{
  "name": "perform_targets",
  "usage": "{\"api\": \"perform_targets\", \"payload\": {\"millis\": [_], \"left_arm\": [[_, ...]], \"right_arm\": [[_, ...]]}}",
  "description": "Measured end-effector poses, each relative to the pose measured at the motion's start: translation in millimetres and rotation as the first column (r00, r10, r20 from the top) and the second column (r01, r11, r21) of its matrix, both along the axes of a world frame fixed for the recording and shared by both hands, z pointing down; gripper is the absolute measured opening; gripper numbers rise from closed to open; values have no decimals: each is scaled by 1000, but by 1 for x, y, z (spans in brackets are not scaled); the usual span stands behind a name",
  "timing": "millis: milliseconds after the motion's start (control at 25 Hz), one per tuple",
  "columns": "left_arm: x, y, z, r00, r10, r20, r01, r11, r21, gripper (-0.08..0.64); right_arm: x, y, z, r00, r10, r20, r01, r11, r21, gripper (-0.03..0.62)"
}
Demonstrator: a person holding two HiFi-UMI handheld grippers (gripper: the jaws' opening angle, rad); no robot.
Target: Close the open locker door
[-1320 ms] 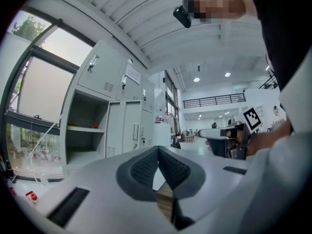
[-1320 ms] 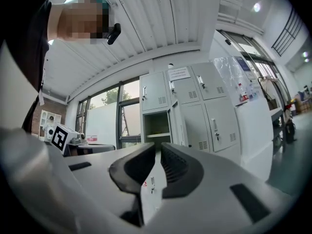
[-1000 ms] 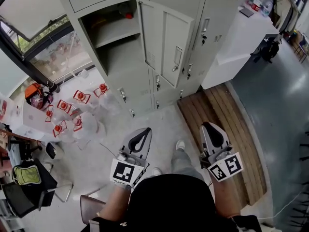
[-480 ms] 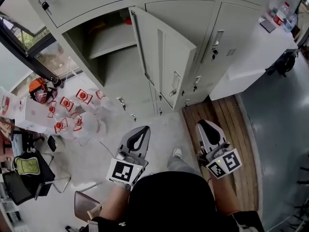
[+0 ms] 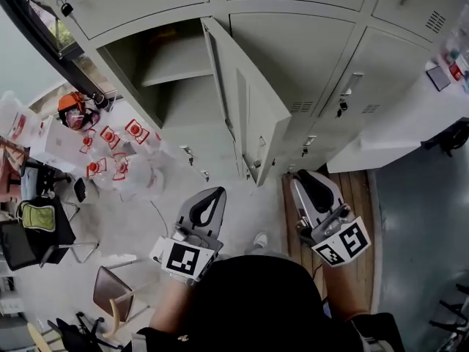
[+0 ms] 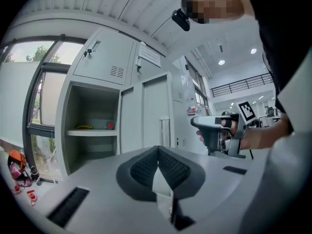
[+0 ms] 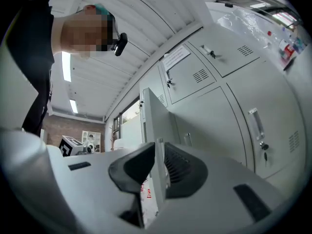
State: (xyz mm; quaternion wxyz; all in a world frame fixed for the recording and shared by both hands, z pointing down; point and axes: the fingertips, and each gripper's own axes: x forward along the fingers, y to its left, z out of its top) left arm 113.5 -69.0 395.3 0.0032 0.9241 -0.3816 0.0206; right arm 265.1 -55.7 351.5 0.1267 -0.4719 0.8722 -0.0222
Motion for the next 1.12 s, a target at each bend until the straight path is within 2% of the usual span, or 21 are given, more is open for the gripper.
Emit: {"api": "perform_targets", "payload": {"millis": [80,240,440,880,1120], "left_arm": [[3,-4,0,1000,-25,6,25,1000,2,23],[3,-10,-5,998,-65,7,65,998,15,23],[-7,-18,-10,996,-88,10,87,996,25,23],[-47,-38,-16,997,-71,-5,71,997,42,23],[-79,-45,-17,997,-74,-15,74,996,41,23]], "right_arm": [[-1,-10,-7,999,-48,-3,48,999,17,57],[-12,-24,-20,989,-149,13,148,988,38,107],[-26,-35,-32,979,-204,16,202,977,65,107],[-68,-39,-36,977,-213,23,211,975,65,114],[-96,-37,-37,984,-180,4,179,981,72,112]]}}
